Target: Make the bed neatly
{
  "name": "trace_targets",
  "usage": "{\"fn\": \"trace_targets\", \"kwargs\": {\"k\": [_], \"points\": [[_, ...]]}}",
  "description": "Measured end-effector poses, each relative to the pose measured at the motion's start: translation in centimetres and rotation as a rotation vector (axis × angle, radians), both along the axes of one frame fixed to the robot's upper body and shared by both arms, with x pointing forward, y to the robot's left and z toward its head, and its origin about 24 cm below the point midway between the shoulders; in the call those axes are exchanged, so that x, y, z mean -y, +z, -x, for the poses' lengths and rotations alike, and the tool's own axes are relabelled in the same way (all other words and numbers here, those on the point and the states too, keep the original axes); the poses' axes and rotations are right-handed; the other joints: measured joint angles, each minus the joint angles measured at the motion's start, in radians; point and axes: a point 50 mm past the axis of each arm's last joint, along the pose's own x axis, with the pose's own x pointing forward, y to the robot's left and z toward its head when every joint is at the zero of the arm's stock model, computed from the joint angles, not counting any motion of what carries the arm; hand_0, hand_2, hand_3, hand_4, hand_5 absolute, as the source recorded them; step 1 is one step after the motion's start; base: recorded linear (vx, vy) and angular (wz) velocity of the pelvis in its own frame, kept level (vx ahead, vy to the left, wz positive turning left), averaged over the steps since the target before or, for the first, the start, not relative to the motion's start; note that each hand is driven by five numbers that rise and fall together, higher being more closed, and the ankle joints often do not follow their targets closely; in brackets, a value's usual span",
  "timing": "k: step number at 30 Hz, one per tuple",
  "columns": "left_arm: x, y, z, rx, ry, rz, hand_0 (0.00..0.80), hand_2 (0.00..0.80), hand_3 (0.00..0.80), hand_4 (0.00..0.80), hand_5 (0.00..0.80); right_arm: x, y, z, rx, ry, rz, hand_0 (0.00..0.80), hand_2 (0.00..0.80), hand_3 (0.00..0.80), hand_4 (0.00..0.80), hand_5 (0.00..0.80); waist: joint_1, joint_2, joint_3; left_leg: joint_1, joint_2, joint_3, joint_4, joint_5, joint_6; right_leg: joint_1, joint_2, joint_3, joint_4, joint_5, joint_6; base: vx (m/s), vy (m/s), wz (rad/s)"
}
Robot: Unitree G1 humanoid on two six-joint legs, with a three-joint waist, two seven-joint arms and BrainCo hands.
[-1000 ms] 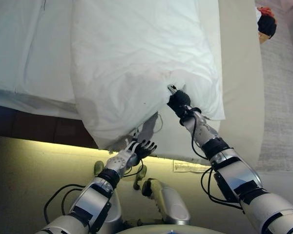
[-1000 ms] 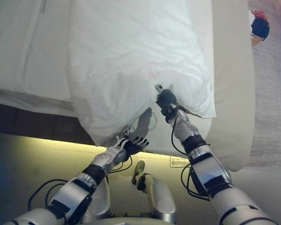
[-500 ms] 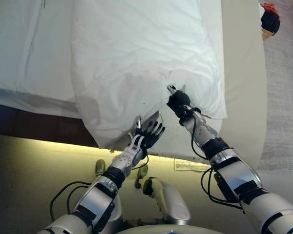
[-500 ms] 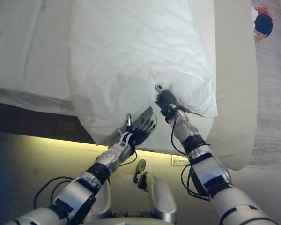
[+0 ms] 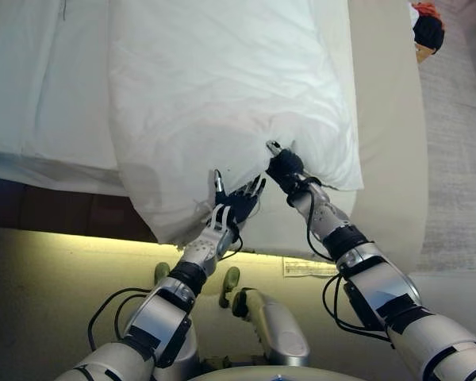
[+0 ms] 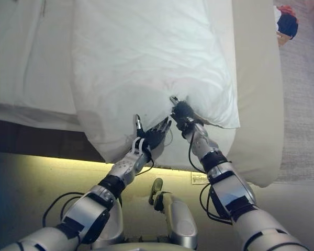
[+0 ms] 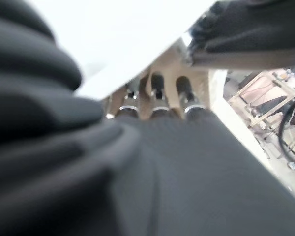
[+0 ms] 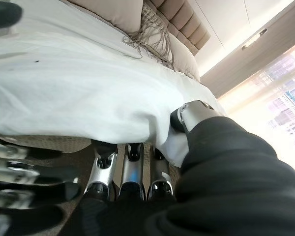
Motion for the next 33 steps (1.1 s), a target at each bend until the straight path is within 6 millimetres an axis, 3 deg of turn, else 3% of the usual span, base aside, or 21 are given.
{"fn": "trace_targets", "kwargs": {"k": [22, 24, 25, 26, 28, 29, 30, 31, 32, 33], "points": [[-0.1, 0.1, -0.2, 0.004, 0.022, -0.007, 0.000, 0.000, 0.000, 0.000, 0.000, -0.1, 0.0, 0.0, 0.004, 0.004, 0.006, 0.800, 0.800, 0.800, 0.800, 0.800, -0.002, -0.001, 0.000, 0.017, 0.001, 0.020, 0.003, 0.000, 0.001, 0.000, -0.001, 0.023, 0.012, 0.003, 0.000, 0.003, 0.014, -0.02], [-0.2, 0.2, -0.2, 0.006, 0.031, -0.010, 0.050, 0.050, 0.050, 0.050, 0.050, -0.1, 0.1, 0.0, 0.004, 0.006, 0.010, 0.800, 0.800, 0.800, 0.800, 0.800, -0.002, -0.001, 0.000, 0.017, 0.001, 0.020, 0.004, 0.000, 0.001, 0.000, -0.001, 0.023, 0.012, 0.003, 0.000, 0.013, 0.038, 0.00], [-0.3, 0.2, -0.3, 0.008, 0.038, -0.013, 0.000, 0.000, 0.000, 0.000, 0.000, -0.1, 0.0, 0.0, 0.003, 0.008, 0.013, 0.800, 0.800, 0.800, 0.800, 0.800, -0.002, -0.001, 0.000, 0.018, 0.000, 0.020, 0.003, 0.000, 0.001, 0.000, -0.001, 0.023, 0.013, 0.003, 0.000, 0.008, 0.038, 0.00], [-0.3, 0.2, -0.3, 0.008, 0.042, -0.013, 0.000, 0.000, 0.000, 0.000, 0.000, -0.1, 0.1, 0.0, 0.002, 0.011, 0.015, 0.800, 0.800, 0.800, 0.800, 0.800, -0.002, -0.001, 0.000, 0.018, 0.000, 0.020, 0.004, 0.000, 0.001, 0.000, -0.002, 0.023, 0.013, 0.003, 0.000, 0.006, 0.041, 0.00], [-0.5, 0.3, -0.4, 0.009, 0.051, -0.011, 0.088, 0.088, 0.088, 0.088, 0.088, -0.2, 0.1, 0.0, -0.002, 0.016, 0.017, 0.800, 0.800, 0.800, 0.800, 0.800, -0.002, -0.001, 0.000, 0.018, 0.000, 0.020, 0.004, 0.000, 0.001, 0.000, -0.002, 0.023, 0.014, 0.003, 0.000, 0.005, 0.036, 0.00], [-0.6, 0.4, -0.5, 0.009, 0.058, -0.006, 0.198, 0.198, 0.198, 0.198, 0.198, -0.2, 0.0, 0.0, -0.004, 0.017, 0.018, 0.800, 0.800, 0.800, 0.800, 0.800, -0.002, -0.001, 0.000, 0.018, 0.000, 0.020, 0.004, 0.000, 0.001, 0.000, -0.002, 0.023, 0.014, 0.003, 0.000, 0.009, 0.036, 0.00], [-0.8, 0.4, -0.6, 0.008, 0.067, -0.002, 0.420, 0.420, 0.420, 0.420, 0.420, -0.2, 0.1, 0.0, -0.002, 0.021, 0.022, 0.800, 0.800, 0.800, 0.800, 0.800, -0.003, 0.000, 0.000, 0.018, 0.000, 0.020, 0.004, 0.000, 0.001, 0.000, -0.003, 0.023, 0.015, 0.003, 0.000, 0.009, 0.031, 0.00], [-1.0, 0.5, -0.8, 0.008, 0.080, 0.004, 0.464, 0.464, 0.464, 0.464, 0.464, -0.2, 0.1, 0.0, 0.000, 0.025, 0.023, 0.800, 0.800, 0.800, 0.800, 0.800, -0.004, 0.000, 0.000, 0.018, -0.001, 0.020, 0.004, 0.000, 0.001, 0.000, -0.003, 0.023, 0.016, 0.003, 0.000, 0.009, 0.031, 0.00], [-1.2, 0.6, -0.8, 0.008, 0.091, 0.008, 0.668, 0.668, 0.668, 0.668, 0.668, -0.2, 0.1, 0.0, 0.000, 0.028, 0.023, 0.800, 0.800, 0.800, 0.800, 0.800, -0.005, 0.000, 0.000, 0.019, -0.001, 0.020, 0.004, 0.000, 0.001, 0.000, -0.004, 0.023, 0.017, 0.002, 0.000, 0.000, 0.000, 0.00], [-1.5, 0.7, -1.0, 0.010, 0.103, 0.015, 0.800, 0.800, 0.800, 0.800, 0.800, -0.3, 0.0, 0.0, -0.005, 0.031, 0.024, 0.800, 0.800, 0.800, 0.800, 0.800, -0.004, 0.000, 0.000, 0.019, -0.002, 0.019, 0.003, 0.000, 0.001, 0.000, -0.004, 0.023, 0.017, 0.002, 0.000, 0.000, 0.000, 0.00]]}}
